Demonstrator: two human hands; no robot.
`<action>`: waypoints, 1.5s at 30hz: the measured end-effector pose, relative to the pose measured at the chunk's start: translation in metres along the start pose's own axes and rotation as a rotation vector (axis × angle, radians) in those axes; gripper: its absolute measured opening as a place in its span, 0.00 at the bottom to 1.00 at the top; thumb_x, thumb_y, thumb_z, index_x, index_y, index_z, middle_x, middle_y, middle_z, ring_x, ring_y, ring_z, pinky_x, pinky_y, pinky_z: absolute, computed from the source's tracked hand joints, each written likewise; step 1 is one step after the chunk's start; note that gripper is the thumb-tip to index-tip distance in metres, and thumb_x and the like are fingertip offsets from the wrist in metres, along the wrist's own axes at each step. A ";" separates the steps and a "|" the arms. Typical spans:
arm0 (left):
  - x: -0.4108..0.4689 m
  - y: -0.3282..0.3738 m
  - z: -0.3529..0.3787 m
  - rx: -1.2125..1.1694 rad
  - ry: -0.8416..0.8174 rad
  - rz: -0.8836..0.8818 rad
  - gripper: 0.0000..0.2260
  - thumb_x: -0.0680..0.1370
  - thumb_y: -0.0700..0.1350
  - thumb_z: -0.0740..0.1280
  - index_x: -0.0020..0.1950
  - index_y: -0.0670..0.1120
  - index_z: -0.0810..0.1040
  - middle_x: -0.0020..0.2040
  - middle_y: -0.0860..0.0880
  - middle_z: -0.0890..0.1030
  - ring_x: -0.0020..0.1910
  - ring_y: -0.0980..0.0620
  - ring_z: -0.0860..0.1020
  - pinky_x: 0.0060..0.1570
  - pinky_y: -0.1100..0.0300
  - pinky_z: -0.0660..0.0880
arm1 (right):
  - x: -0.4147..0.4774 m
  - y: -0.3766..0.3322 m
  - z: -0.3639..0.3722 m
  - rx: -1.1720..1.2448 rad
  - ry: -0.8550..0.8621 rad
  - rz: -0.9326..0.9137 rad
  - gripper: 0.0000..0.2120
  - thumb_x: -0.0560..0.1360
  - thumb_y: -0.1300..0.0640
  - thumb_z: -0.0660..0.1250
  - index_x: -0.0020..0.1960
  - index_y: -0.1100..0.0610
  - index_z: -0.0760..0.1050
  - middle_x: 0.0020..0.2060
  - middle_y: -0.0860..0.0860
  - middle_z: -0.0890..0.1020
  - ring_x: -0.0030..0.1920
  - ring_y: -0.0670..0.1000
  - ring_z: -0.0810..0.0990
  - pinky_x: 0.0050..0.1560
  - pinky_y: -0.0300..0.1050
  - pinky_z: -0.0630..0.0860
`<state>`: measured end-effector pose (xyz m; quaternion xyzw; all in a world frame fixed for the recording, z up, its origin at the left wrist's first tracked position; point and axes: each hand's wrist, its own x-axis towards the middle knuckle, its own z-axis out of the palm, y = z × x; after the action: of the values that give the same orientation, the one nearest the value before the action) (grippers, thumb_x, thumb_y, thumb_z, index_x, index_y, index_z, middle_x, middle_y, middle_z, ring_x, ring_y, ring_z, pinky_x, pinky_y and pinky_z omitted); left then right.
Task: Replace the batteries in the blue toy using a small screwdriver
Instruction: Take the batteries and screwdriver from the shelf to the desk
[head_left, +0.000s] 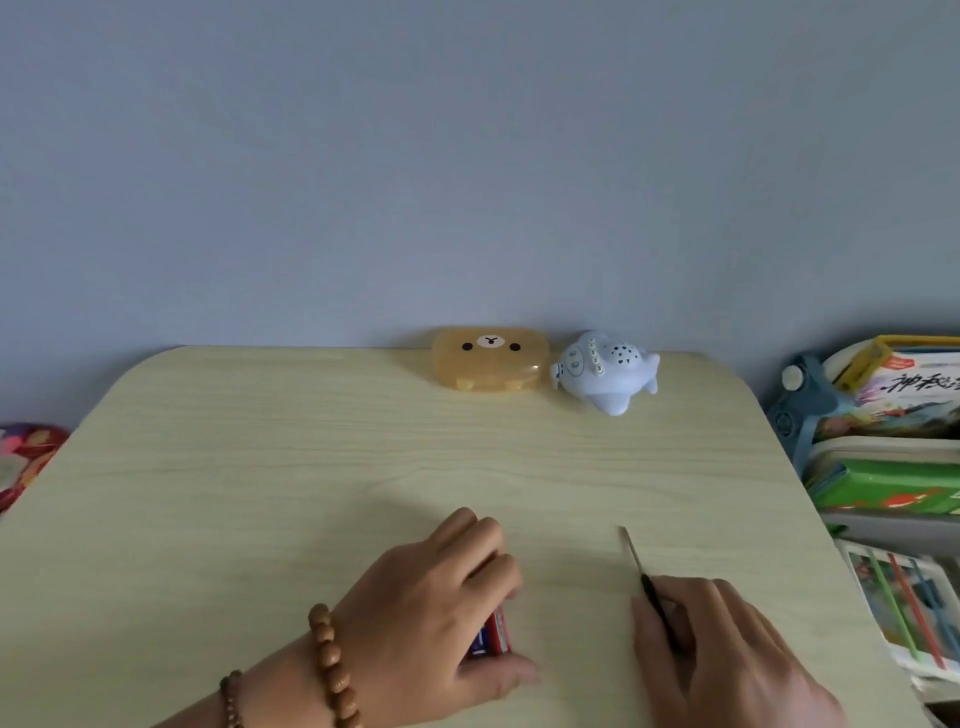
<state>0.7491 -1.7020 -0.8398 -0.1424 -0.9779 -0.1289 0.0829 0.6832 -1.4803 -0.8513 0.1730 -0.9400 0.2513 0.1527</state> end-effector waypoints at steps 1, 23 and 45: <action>-0.001 -0.001 0.001 -0.006 0.002 -0.003 0.22 0.71 0.67 0.69 0.46 0.49 0.77 0.47 0.52 0.75 0.44 0.53 0.74 0.28 0.59 0.74 | 0.000 0.000 0.001 -0.008 -0.006 0.008 0.06 0.69 0.48 0.67 0.38 0.48 0.81 0.31 0.47 0.81 0.31 0.53 0.83 0.25 0.40 0.74; -0.020 0.023 0.003 -0.100 -0.055 -0.306 0.24 0.74 0.63 0.70 0.69 0.62 0.73 0.65 0.58 0.66 0.66 0.57 0.62 0.67 0.60 0.69 | -0.017 -0.011 -0.018 -0.181 -0.192 0.057 0.11 0.80 0.39 0.56 0.54 0.44 0.72 0.50 0.43 0.79 0.52 0.47 0.80 0.40 0.44 0.74; -0.039 0.004 0.001 -0.258 0.033 -0.174 0.22 0.68 0.70 0.68 0.56 0.60 0.83 0.56 0.62 0.76 0.58 0.61 0.73 0.56 0.72 0.69 | -0.019 -0.005 -0.014 -0.175 -0.156 0.028 0.12 0.80 0.40 0.56 0.53 0.45 0.73 0.47 0.44 0.79 0.49 0.48 0.81 0.37 0.43 0.74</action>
<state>0.7869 -1.7078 -0.8474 -0.0643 -0.9604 -0.2624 0.0683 0.7047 -1.4725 -0.8443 0.1650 -0.9697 0.1560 0.0899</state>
